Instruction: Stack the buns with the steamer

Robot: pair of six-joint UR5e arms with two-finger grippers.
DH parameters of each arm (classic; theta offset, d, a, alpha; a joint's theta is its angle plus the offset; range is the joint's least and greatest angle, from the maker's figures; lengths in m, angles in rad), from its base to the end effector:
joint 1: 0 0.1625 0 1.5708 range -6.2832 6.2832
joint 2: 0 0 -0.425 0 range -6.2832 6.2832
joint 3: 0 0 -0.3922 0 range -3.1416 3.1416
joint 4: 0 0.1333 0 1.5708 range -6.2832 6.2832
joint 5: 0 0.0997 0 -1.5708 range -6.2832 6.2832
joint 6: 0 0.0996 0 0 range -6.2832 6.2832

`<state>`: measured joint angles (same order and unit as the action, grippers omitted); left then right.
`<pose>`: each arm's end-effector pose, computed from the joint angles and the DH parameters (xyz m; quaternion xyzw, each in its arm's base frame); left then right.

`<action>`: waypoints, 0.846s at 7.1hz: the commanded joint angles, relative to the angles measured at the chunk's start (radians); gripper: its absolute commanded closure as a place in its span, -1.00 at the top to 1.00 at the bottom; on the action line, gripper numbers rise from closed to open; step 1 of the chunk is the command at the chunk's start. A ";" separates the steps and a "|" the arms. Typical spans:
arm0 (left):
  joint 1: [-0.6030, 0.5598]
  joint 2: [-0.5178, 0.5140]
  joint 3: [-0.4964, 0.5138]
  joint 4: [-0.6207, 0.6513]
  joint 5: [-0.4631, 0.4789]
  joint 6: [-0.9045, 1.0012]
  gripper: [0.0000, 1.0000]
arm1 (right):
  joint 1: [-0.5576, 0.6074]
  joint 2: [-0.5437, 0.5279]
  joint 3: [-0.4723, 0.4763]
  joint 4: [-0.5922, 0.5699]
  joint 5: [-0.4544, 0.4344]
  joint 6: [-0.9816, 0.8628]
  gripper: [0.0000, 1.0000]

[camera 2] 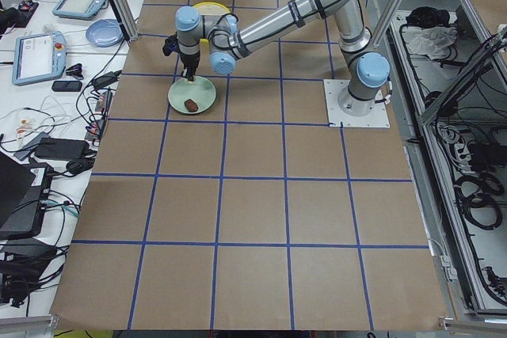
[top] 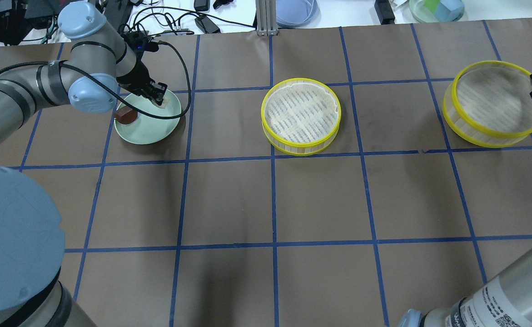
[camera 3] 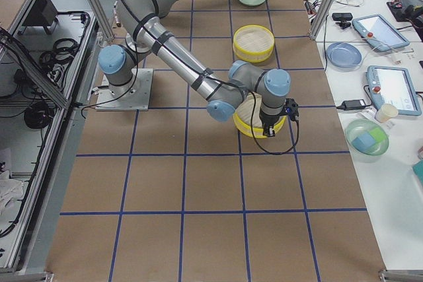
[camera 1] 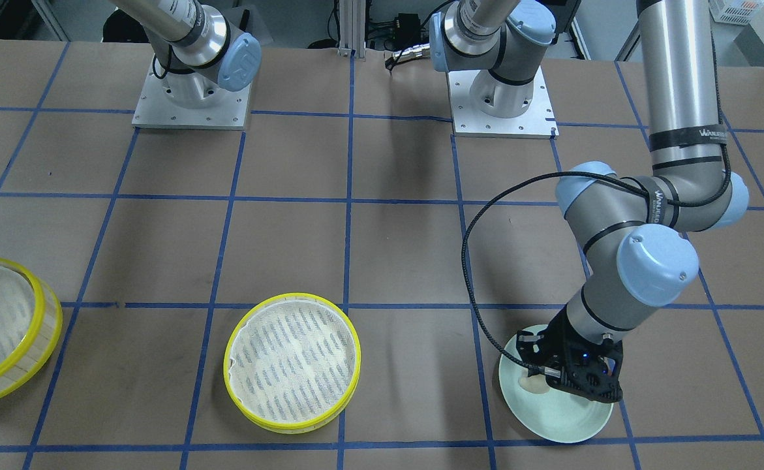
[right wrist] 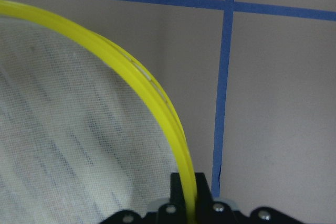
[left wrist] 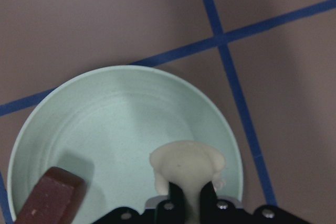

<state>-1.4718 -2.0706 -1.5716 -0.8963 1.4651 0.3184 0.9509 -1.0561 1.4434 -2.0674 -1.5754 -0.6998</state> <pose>-0.0776 -0.6741 0.2670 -0.1135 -0.9883 0.0957 0.0335 -0.2883 -0.6326 0.2962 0.0398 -0.9977 0.0417 0.0353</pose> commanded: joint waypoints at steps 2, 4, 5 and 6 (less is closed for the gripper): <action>-0.212 0.006 0.016 0.143 -0.182 -0.533 -1.00 | 0.041 -0.042 0.000 0.062 -0.014 0.084 -1.00; -0.290 -0.020 0.005 0.218 -0.221 -0.708 -1.00 | 0.066 -0.047 0.002 0.062 -0.014 0.103 -1.00; -0.329 -0.046 0.004 0.215 -0.227 -0.710 -1.00 | 0.089 -0.060 0.008 0.066 -0.014 0.144 -1.00; -0.355 -0.061 0.002 0.215 -0.227 -0.738 -1.00 | 0.101 -0.086 0.026 0.067 -0.014 0.161 -1.00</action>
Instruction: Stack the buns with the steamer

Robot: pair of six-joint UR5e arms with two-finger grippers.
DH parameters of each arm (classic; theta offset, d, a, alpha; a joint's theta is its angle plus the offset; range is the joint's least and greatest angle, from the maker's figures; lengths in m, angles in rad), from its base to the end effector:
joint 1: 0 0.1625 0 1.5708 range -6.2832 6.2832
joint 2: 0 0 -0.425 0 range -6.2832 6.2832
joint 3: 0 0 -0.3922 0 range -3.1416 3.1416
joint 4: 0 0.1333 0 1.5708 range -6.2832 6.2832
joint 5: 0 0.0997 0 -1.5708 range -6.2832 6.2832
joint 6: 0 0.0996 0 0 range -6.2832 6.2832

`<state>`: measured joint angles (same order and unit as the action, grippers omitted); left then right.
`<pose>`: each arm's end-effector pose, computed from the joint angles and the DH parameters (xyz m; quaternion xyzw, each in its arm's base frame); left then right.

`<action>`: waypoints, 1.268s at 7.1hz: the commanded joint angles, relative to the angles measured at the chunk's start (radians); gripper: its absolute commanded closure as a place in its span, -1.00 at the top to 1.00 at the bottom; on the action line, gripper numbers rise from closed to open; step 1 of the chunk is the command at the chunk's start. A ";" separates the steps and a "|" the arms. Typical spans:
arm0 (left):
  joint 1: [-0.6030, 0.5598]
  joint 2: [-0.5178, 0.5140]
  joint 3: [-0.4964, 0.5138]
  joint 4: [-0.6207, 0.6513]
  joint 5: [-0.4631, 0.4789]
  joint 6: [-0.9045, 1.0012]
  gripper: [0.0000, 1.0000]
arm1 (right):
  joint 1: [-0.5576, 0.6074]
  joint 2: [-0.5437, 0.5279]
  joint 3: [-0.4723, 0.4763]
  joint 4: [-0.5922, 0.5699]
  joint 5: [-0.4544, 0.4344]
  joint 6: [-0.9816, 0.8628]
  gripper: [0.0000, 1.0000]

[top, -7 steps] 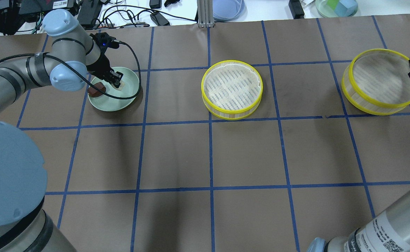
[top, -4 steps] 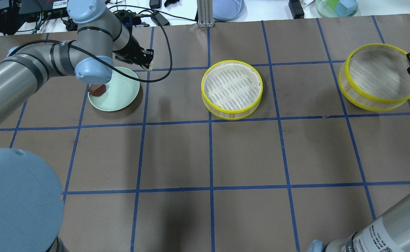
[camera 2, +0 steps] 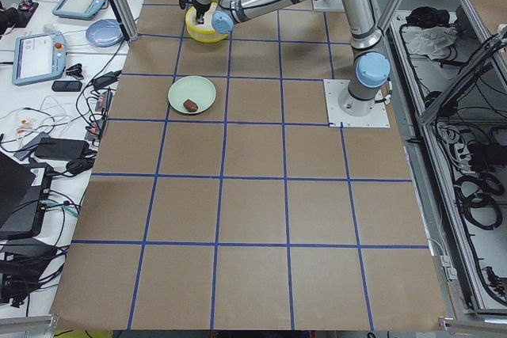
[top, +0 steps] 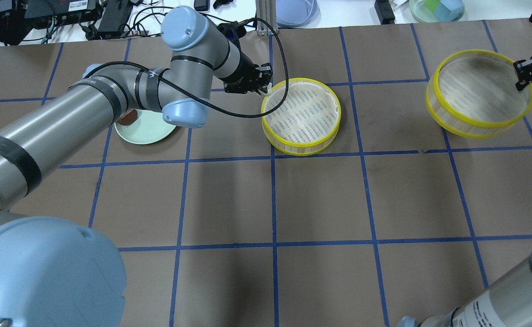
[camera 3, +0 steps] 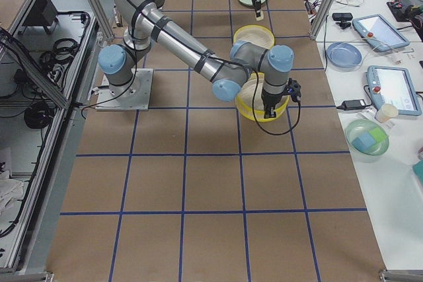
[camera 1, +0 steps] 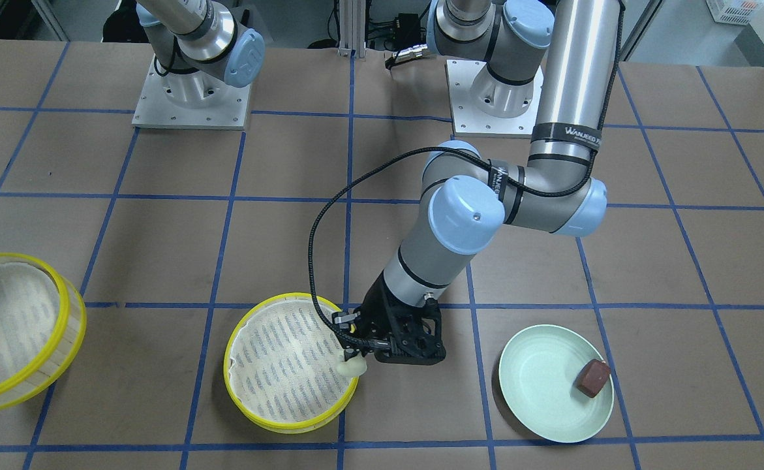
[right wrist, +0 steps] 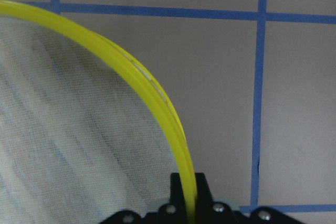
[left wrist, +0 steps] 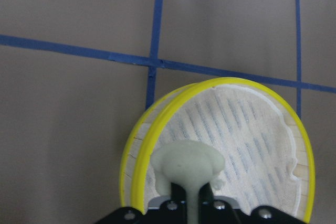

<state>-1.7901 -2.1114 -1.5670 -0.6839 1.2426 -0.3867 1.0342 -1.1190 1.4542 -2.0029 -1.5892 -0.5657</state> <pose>-0.3098 -0.6294 0.2720 0.0529 -0.9705 0.1160 0.2048 -0.2269 -0.6386 0.3264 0.0141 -0.9987 0.0364 0.0332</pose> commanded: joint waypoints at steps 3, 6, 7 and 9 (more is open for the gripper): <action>-0.058 -0.036 0.001 0.017 -0.026 -0.046 0.81 | 0.035 -0.054 0.041 0.003 0.000 0.063 -1.00; -0.043 0.002 0.013 -0.009 0.073 0.097 1.00 | 0.085 -0.073 0.043 0.021 -0.002 0.122 -1.00; 0.000 0.022 0.013 -0.091 0.200 0.197 1.00 | 0.098 -0.079 0.045 0.032 0.003 0.166 -1.00; 0.122 0.071 0.012 -0.233 0.315 0.410 1.00 | 0.179 -0.117 0.058 0.032 0.000 0.269 -1.00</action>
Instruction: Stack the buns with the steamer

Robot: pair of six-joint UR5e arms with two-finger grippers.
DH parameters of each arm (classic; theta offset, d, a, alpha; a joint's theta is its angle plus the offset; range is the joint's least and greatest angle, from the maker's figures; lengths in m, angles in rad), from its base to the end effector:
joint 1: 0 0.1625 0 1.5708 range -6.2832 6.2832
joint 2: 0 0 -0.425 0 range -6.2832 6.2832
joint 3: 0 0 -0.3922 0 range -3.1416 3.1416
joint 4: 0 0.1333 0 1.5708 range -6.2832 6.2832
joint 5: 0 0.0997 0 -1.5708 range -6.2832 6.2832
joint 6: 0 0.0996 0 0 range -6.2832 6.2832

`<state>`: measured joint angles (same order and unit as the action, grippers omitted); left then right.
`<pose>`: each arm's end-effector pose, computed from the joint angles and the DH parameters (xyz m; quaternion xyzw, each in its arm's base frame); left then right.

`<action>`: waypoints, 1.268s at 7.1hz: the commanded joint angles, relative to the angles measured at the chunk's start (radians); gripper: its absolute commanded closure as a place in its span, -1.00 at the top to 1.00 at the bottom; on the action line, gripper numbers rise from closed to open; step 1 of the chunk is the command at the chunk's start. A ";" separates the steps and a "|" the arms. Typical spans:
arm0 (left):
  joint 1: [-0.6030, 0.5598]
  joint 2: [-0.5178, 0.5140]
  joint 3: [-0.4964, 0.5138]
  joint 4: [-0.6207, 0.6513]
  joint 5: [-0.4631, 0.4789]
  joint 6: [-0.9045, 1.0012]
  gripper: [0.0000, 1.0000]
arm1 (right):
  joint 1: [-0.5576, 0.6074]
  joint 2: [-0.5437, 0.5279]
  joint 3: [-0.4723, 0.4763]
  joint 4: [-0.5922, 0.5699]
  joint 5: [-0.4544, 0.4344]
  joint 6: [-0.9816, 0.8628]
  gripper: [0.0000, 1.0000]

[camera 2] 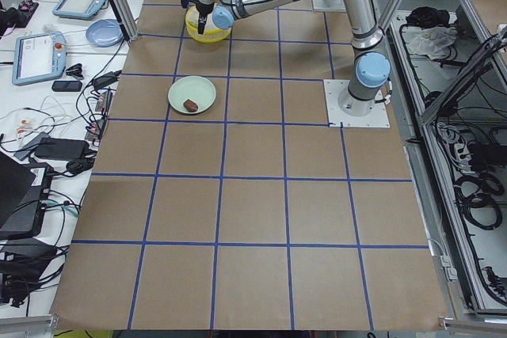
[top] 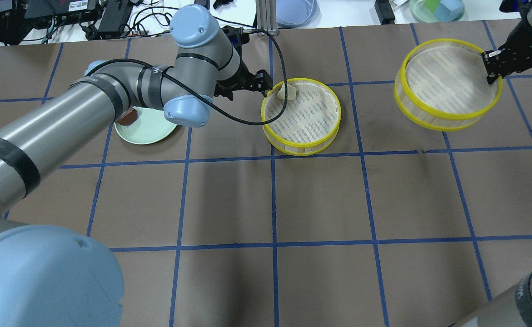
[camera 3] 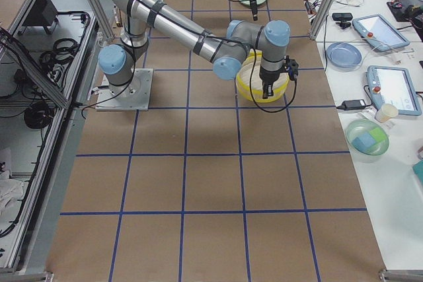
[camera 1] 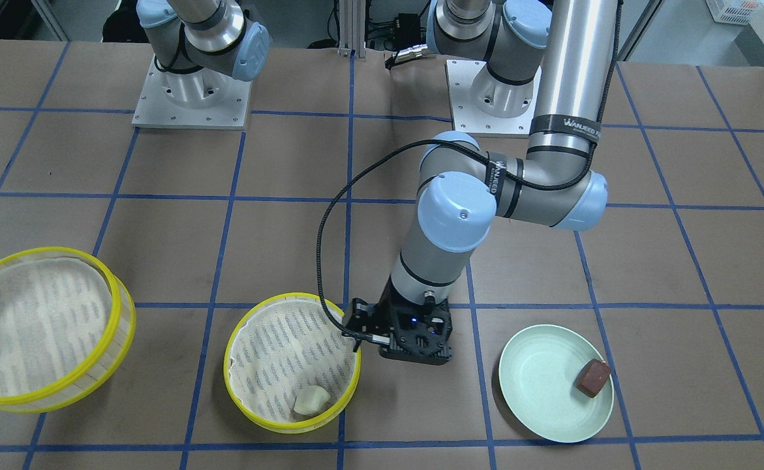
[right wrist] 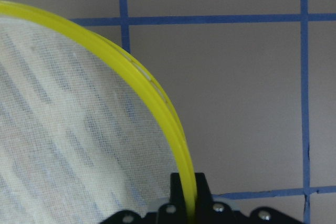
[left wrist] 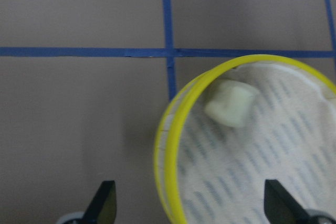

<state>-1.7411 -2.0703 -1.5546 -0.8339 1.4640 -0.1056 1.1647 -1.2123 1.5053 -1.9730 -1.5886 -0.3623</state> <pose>-0.2558 -0.6381 0.2825 -0.0388 -0.9898 0.1178 0.0698 -0.1298 -0.6349 0.3591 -0.0224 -0.9982 0.0473 0.0287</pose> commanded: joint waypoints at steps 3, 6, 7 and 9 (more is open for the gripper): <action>0.236 0.042 -0.011 -0.129 0.199 0.520 1.00 | 0.237 -0.073 0.065 0.000 0.003 0.337 -1.00; 0.304 -0.002 -0.036 -0.131 0.216 0.786 1.00 | 0.398 -0.029 0.069 -0.044 0.015 0.600 -1.00; 0.325 -0.029 -0.042 -0.131 0.217 0.858 1.00 | 0.418 -0.009 0.069 -0.097 0.015 0.665 -1.00; 0.334 -0.060 -0.045 -0.128 0.228 0.870 1.00 | 0.475 0.042 0.069 -0.099 0.013 0.735 -1.00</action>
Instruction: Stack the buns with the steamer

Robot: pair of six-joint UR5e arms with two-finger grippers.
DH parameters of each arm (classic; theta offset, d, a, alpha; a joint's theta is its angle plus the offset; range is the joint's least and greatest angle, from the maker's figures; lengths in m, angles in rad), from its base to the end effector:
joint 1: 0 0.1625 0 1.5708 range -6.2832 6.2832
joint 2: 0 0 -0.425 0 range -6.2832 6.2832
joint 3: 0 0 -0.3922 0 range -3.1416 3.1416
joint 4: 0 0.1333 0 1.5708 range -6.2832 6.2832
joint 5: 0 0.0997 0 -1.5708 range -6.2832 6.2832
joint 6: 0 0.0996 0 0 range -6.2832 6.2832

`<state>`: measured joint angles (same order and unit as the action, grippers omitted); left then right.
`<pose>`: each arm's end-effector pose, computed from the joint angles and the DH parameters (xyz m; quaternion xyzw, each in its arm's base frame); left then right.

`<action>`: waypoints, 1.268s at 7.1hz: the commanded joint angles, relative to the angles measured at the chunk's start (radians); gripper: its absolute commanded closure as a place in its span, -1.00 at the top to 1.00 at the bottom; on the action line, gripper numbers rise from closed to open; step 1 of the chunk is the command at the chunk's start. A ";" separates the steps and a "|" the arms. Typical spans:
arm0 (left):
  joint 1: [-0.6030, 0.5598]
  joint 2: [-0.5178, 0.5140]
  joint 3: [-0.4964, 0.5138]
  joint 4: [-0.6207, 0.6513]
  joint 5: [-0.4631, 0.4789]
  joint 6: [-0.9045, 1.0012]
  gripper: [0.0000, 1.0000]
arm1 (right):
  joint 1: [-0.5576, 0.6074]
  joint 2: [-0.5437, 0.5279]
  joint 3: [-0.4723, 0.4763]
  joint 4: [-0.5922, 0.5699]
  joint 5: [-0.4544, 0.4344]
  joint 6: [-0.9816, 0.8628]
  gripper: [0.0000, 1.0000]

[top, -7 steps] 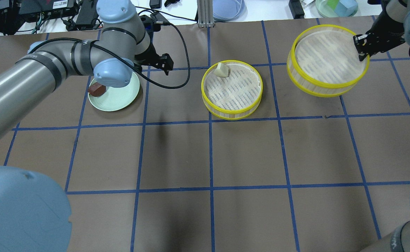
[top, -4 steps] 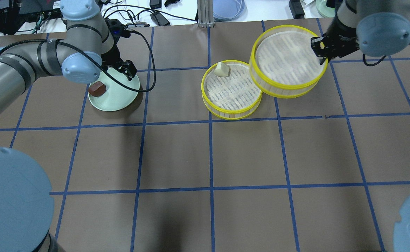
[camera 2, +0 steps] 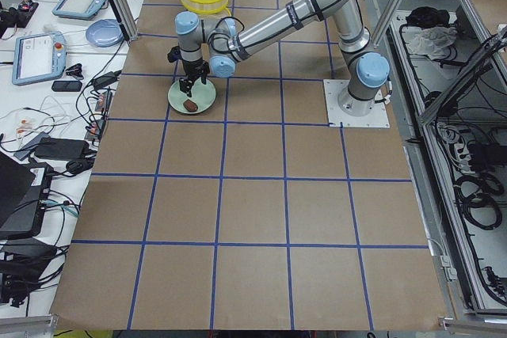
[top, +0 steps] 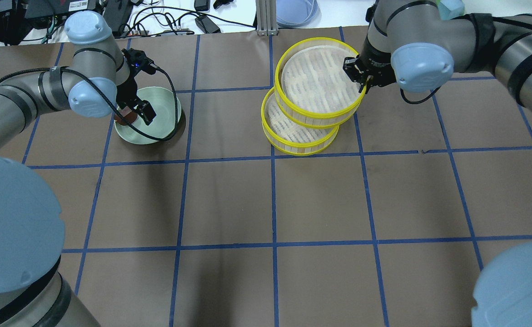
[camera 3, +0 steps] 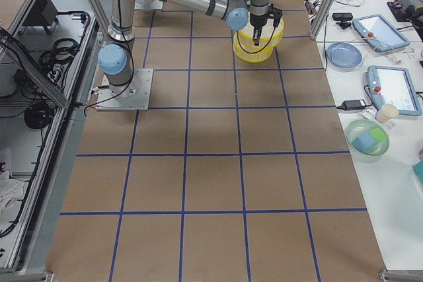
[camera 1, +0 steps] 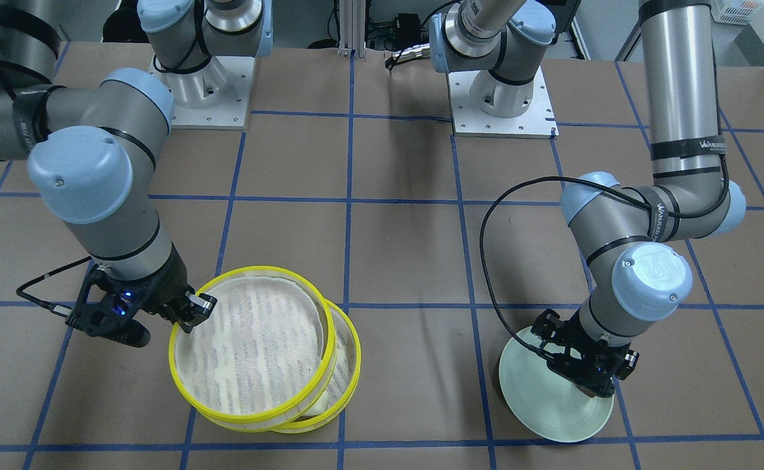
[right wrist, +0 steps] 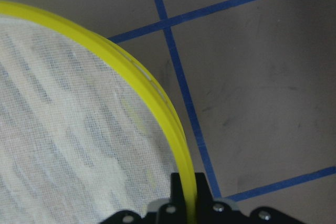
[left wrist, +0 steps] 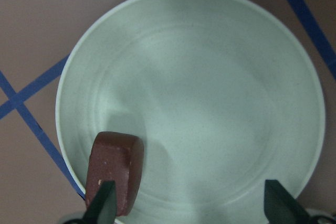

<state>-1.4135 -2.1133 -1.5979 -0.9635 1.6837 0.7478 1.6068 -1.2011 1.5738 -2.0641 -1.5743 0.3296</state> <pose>-0.0183 -0.6641 0.2198 0.2894 0.9553 0.0077 0.0590 0.1555 -0.6246 0.3291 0.1461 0.9874 -0.0596 0.0092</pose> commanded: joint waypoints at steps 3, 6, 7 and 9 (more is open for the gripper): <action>0.031 -0.040 0.003 0.019 0.047 0.088 0.96 | 0.041 0.054 0.002 -0.001 0.000 0.095 -1.00; 0.031 -0.050 0.016 0.026 0.047 0.090 0.22 | 0.041 0.055 0.017 0.005 0.002 0.098 -1.00; 0.031 -0.051 0.018 0.028 0.047 0.090 -0.52 | 0.041 0.057 0.021 0.002 0.002 0.098 -1.00; 0.031 -0.051 0.018 0.071 0.050 0.090 -1.00 | 0.042 0.067 0.022 0.001 0.002 0.104 -1.00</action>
<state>-1.3821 -2.1642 -1.5806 -0.9090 1.7324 0.8382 1.6480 -1.1385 1.5943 -2.0617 -1.5723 0.4296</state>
